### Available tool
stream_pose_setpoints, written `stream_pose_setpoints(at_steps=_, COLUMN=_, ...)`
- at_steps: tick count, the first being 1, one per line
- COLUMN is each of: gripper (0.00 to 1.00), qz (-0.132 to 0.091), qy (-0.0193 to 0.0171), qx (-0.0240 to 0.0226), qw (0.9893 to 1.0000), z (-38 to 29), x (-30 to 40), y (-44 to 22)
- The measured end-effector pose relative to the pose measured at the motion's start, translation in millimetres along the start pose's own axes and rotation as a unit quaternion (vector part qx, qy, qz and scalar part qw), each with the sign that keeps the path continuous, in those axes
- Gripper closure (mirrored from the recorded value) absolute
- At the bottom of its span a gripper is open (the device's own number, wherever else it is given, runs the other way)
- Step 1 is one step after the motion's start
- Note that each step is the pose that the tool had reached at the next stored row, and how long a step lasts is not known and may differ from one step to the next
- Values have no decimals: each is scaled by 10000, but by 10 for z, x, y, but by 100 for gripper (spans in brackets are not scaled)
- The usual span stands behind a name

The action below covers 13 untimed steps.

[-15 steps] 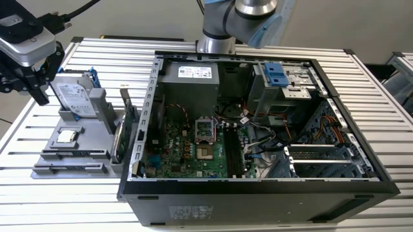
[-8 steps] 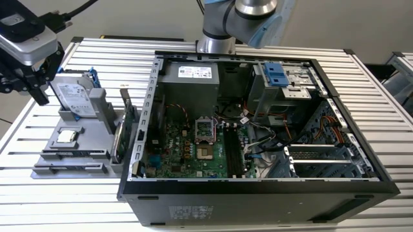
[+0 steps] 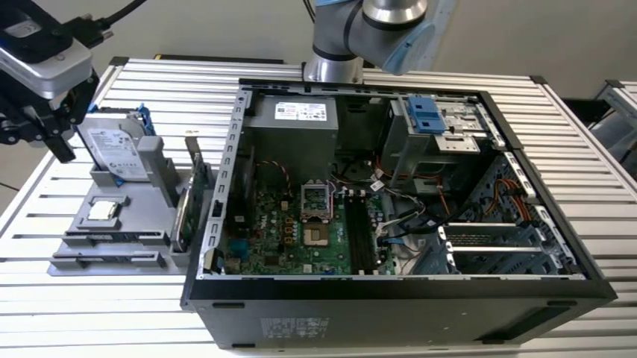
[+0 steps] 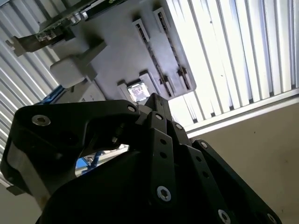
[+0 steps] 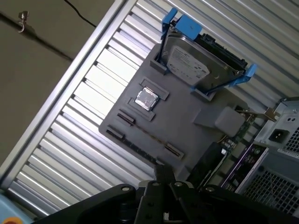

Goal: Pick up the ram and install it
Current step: 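Pick up the ram and move it above insertion slot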

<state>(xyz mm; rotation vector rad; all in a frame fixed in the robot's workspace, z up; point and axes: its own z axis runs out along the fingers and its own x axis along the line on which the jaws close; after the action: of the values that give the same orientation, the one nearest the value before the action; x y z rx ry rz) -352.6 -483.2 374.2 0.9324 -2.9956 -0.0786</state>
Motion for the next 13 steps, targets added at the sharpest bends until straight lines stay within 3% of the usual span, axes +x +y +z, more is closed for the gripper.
stream_pose_setpoints(at_steps=13, gripper=100, qz=-412, qy=20, qx=-4, qw=9991, z=0, x=1, y=1)
